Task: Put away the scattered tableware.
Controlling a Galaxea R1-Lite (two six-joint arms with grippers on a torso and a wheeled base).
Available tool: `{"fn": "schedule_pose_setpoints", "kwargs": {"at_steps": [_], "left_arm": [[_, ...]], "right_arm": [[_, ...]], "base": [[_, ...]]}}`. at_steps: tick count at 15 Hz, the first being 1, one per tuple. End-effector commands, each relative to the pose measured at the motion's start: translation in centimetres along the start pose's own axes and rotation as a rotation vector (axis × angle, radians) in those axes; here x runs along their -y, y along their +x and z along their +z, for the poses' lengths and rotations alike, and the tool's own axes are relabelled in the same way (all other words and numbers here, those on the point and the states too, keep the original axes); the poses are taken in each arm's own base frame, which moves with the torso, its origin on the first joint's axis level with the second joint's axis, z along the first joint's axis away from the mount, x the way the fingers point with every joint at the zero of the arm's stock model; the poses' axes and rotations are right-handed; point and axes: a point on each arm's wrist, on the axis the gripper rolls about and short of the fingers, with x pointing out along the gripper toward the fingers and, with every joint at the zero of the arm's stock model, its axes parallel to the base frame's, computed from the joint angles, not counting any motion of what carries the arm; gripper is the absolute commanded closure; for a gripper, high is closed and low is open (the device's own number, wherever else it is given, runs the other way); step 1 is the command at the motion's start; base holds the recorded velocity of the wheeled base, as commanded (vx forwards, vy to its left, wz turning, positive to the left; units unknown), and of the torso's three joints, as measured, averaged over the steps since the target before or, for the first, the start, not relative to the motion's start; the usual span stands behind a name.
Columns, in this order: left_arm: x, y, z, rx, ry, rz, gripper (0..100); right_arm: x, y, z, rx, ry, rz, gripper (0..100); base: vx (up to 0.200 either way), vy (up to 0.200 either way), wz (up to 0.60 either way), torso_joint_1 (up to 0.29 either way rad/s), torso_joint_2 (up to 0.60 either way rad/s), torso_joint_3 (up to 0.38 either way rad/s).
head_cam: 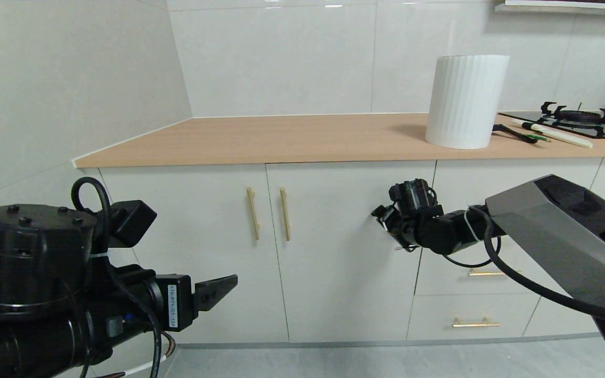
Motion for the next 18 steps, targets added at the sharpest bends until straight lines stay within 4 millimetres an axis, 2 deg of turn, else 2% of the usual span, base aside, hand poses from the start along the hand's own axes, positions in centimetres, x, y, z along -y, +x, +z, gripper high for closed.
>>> {"fn": "schedule_pose_setpoints", "kwargs": {"at_steps": [1, 6, 8, 10, 13, 15, 16, 18], "left_arm": [[0.0, 0.0, 0.0, -0.001, 0.0, 0.0, 0], [0.0, 0.1, 0.0, -0.002, -0.002, 0.001, 0], [0.0, 0.1, 0.0, -0.002, -0.002, 0.001, 0], [0.0, -0.1, 0.0, 0.005, -0.003, -0.002, 0], [-0.5, -1.0, 0.4, 0.042, -0.016, 0.004, 0], [-1.2, -2.8, 1.3, 0.125, -0.043, 0.011, 0], [-1.5, -3.9, 1.6, 0.167, -0.052, 0.007, 0], [-2.2, -7.4, 1.5, 0.28, -0.074, -0.017, 0]], "right_arm": [[-0.1, 0.0, 0.0, 0.0, 0.003, 0.002, 0], [-0.3, -0.4, 0.4, 0.006, 0.014, 0.007, 0], [-0.7, -1.6, 0.6, -0.005, 0.01, 0.016, 0], [-1.8, -5.4, 0.6, -0.034, -0.016, 0.052, 0], [-3.1, -13.1, 0.9, -0.06, -0.178, 0.14, 0], [-2.3, -20.1, 2.3, -0.028, -0.277, 0.204, 0], [-1.7, -22.4, 2.9, 0.002, -0.32, 0.226, 0], [0.8, -28.3, 3.9, 0.079, -0.394, 0.268, 0]], "base": [[0.0, 0.0, 0.0, 0.0, 0.0, 0.0], [0.0, 0.0, 0.0, 0.0, 0.0, 0.0], [0.0, 0.0, 0.0, 0.0, 0.0, 0.0], [0.0, 0.0, 0.0, 0.0, 0.0, 0.0], [0.0, 0.0, 0.0, 0.0, 0.0, 0.0], [0.0, 0.0, 0.0, 0.0, 0.0, 0.0], [0.0, 0.0, 0.0, 0.0, 0.0, 0.0], [0.0, 0.0, 0.0, 0.0, 0.0, 0.0]]}}
